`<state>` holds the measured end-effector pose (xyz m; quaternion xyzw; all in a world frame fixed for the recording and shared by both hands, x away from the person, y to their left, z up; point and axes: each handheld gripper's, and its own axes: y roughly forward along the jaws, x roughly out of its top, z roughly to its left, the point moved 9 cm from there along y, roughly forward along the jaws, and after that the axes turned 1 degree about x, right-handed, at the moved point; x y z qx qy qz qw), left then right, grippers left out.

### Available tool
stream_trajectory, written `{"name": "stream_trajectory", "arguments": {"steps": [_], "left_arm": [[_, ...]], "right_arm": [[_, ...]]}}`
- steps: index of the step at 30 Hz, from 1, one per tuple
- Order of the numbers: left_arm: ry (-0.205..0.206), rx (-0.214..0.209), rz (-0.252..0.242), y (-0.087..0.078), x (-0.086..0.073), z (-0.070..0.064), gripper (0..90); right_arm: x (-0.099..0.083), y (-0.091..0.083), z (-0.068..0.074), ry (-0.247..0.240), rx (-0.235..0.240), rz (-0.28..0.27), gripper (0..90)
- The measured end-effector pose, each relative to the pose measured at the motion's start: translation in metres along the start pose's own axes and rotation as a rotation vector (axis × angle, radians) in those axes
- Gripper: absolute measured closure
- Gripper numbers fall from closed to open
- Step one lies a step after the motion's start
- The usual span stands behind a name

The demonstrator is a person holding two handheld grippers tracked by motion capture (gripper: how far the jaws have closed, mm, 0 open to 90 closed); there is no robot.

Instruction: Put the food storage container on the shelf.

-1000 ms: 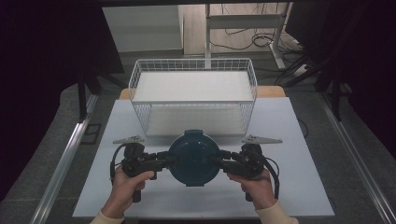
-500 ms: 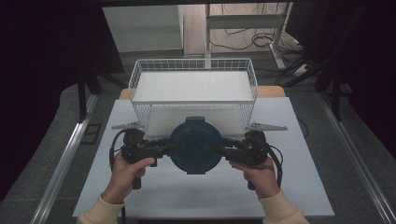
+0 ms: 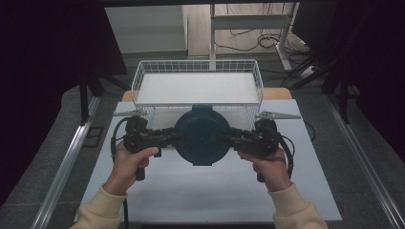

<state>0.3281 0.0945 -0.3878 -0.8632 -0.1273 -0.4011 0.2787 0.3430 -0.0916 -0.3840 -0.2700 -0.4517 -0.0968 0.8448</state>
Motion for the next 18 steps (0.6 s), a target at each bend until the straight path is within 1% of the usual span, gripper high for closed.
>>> {"name": "stream_trajectory", "arguments": {"steps": [2,3,11,13,18], "left_arm": [[0.009,0.003,-0.004,-0.001,0.007,-0.002,44.8],[0.009,0.003,-0.004,-0.001,0.007,-0.002,44.8],[0.039,0.006,-0.018,-0.006,0.030,-0.009,44.7],[0.052,0.007,-0.027,-0.007,0.037,-0.010,44.8],[0.066,0.008,-0.034,-0.008,0.051,-0.011,44.9]], "right_arm": [[0.004,-0.001,0.000,-0.006,-0.001,-0.006,41.7],[0.004,-0.001,0.000,-0.006,-0.001,-0.006,41.7],[0.026,-0.007,0.006,-0.025,-0.001,-0.027,41.7],[0.033,-0.008,0.006,-0.036,-0.001,-0.033,41.7],[0.046,-0.009,0.006,-0.038,0.000,-0.036,41.7]]}}
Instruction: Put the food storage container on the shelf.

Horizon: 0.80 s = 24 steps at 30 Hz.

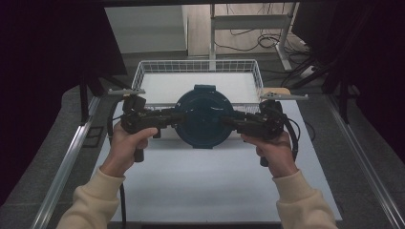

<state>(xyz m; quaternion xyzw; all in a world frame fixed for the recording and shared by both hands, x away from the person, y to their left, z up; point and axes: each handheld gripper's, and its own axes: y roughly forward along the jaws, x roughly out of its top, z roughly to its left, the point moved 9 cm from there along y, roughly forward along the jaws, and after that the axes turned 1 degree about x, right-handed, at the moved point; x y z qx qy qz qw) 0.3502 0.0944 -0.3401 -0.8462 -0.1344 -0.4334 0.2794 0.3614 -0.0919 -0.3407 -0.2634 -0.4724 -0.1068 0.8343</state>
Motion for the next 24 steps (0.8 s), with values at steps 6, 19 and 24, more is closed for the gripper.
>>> {"name": "stream_trajectory", "arguments": {"steps": [6,19,24], "left_arm": [[0.008,0.003,-0.001,0.002,0.020,0.003,44.9],[0.014,-0.002,-0.004,0.010,0.058,0.017,44.8],[-0.008,-0.010,-0.004,0.016,0.070,0.028,44.9]], "right_arm": [[0.019,0.002,-0.005,-0.005,-0.001,-0.013,41.7],[0.054,0.009,-0.020,-0.011,-0.007,-0.028,41.7],[0.066,0.016,-0.030,-0.006,-0.003,-0.026,41.6]]}}
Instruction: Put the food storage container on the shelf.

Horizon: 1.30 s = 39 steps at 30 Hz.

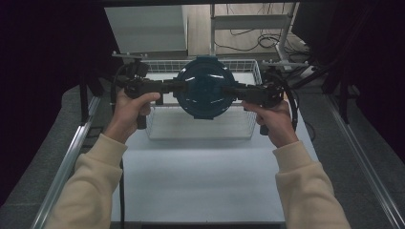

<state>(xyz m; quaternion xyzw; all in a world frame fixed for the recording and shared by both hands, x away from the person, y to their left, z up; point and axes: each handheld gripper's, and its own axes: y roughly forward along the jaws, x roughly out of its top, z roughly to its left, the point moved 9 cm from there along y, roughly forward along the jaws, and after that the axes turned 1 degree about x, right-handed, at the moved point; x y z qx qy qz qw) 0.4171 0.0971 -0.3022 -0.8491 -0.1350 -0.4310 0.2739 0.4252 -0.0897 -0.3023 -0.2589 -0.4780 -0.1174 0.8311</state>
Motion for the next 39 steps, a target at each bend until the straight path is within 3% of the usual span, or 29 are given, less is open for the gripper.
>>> {"name": "stream_trajectory", "arguments": {"steps": [9,15,19,24,30,34,39], "left_arm": [[-0.028,0.000,-0.001,0.009,0.015,0.021,44.8],[-0.060,0.000,-0.009,0.014,0.016,0.036,44.7],[-0.071,0.026,0.004,0.021,0.014,0.050,44.6],[-0.093,0.029,0.010,0.028,0.012,0.063,44.4],[-0.110,0.032,0.019,0.036,0.008,0.075,44.2],[-0.135,0.021,0.007,0.038,0.010,0.080,44.9],[-0.182,0.020,-0.012,0.043,0.013,0.085,45.3]], "right_arm": [[0.014,0.015,-0.017,0.019,-0.005,0.012,41.5],[0.019,0.026,-0.026,0.021,-0.009,0.032,41.5],[0.017,0.040,-0.040,0.042,0.007,0.057,41.5],[0.015,0.050,-0.052,0.049,0.006,0.061,41.3],[0.008,0.061,-0.064,0.074,-0.011,0.107,40.1],[0.010,0.064,-0.069,0.092,-0.003,0.086,40.0],[0.011,0.068,-0.076,0.152,-0.011,0.075,38.0]]}}
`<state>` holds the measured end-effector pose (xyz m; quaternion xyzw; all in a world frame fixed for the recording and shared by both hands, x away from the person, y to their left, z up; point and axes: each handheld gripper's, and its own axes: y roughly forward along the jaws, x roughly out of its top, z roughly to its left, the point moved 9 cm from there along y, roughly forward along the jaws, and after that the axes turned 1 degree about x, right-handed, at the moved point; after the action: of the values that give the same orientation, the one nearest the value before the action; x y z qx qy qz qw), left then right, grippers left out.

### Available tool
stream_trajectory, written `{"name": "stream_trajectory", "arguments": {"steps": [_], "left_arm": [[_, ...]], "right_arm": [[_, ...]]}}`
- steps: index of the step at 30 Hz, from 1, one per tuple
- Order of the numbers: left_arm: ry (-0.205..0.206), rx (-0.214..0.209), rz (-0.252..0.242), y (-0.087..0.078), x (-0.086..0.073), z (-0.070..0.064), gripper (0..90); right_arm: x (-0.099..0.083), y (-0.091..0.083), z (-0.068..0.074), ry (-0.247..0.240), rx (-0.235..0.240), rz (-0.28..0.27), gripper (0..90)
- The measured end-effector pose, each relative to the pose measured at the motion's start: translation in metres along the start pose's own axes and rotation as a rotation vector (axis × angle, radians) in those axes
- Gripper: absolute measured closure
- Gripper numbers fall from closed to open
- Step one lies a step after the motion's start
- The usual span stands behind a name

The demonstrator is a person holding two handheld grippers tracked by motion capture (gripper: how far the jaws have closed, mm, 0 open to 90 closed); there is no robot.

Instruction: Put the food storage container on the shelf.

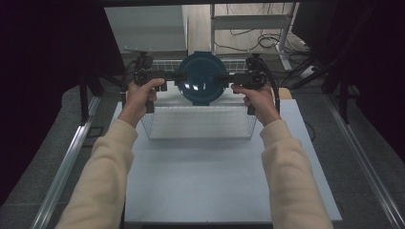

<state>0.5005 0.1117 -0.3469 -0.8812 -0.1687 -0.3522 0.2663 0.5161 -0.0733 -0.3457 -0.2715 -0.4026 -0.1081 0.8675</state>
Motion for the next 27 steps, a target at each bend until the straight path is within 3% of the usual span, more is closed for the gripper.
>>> {"name": "stream_trajectory", "arguments": {"steps": [6,18,20,23,27], "left_arm": [[-0.045,-0.002,0.004,0.005,0.001,0.006,43.8],[-0.213,-0.082,-0.005,0.024,0.001,0.033,36.2],[-0.208,-0.090,-0.020,0.025,0.001,0.034,36.3],[-0.190,-0.068,-0.028,0.026,0.001,0.033,34.6],[-0.115,0.038,-0.069,0.021,0.005,0.029,28.2]], "right_arm": [[0.002,0.005,-0.006,0.079,0.013,0.015,35.9],[0.004,0.019,-0.026,0.293,0.008,-0.030,33.2],[0.004,0.020,-0.028,0.302,0.007,-0.040,33.2],[0.003,0.020,-0.027,0.303,0.003,-0.050,32.5],[0.002,0.018,-0.026,0.269,-0.074,-0.073,21.4]]}}
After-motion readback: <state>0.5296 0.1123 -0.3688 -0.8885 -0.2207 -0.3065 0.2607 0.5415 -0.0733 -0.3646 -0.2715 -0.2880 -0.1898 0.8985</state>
